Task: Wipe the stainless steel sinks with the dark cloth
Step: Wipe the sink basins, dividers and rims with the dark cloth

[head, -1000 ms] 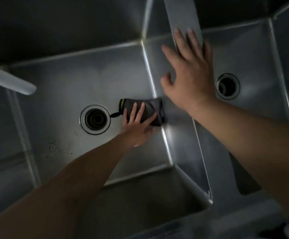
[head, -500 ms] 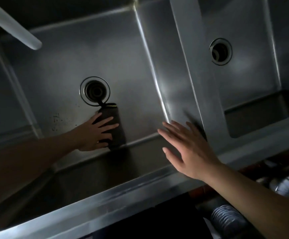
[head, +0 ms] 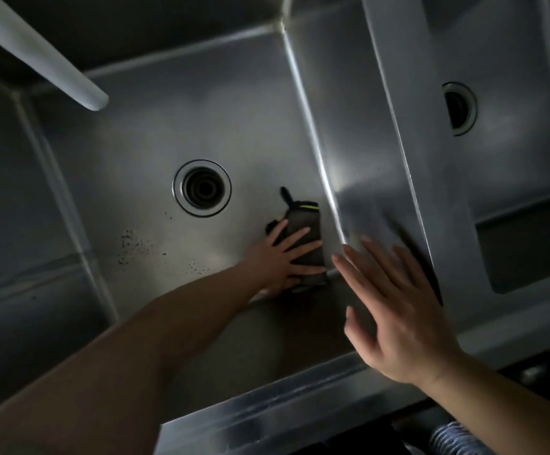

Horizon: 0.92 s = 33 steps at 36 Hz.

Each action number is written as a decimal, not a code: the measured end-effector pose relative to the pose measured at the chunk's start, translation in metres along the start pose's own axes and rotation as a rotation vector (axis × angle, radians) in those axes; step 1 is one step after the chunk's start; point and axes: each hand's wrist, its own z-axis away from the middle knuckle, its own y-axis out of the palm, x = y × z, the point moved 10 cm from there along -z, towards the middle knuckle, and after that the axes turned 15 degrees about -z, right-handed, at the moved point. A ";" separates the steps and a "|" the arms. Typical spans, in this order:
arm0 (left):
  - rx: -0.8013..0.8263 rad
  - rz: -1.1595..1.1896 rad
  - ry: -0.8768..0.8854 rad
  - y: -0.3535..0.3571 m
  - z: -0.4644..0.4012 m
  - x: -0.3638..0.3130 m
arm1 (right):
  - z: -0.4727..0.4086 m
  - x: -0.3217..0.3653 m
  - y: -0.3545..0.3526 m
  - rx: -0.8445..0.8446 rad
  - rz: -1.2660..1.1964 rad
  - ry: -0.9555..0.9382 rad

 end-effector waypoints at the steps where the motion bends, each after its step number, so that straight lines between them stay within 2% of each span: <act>1: 0.002 -0.015 -0.037 -0.005 -0.009 0.000 | 0.000 0.000 0.000 -0.001 -0.008 0.002; 9: 0.126 -0.010 -0.067 -0.007 -0.004 0.003 | 0.000 -0.001 0.004 0.050 0.021 0.008; 15: 0.106 -0.082 0.033 0.017 0.079 0.025 | 0.000 0.002 0.006 0.093 0.064 -0.004; 20: 0.342 -0.077 -0.048 0.055 0.160 0.032 | 0.000 0.002 0.008 0.109 0.073 -0.010; 23: 0.532 0.083 -0.167 0.054 0.173 0.022 | -0.001 0.000 0.008 0.142 0.089 0.027; 26: 0.657 0.452 -0.401 0.017 0.168 0.024 | 0.000 -0.001 0.011 0.187 0.097 0.064; 28: 0.504 0.797 -0.683 -0.015 0.169 0.040 | 0.002 -0.006 0.016 0.244 0.096 0.099; 30: 0.183 1.021 -1.000 -0.053 0.190 0.062 | 0.002 -0.011 0.024 0.312 0.103 0.124; 31: 0.030 1.032 -1.128 -0.070 0.207 0.070 | 0.002 -0.013 0.026 0.352 0.112 0.141; 33: -0.102 0.943 -1.331 -0.091 0.249 0.067 | 0.001 -0.022 0.035 0.459 0.088 0.199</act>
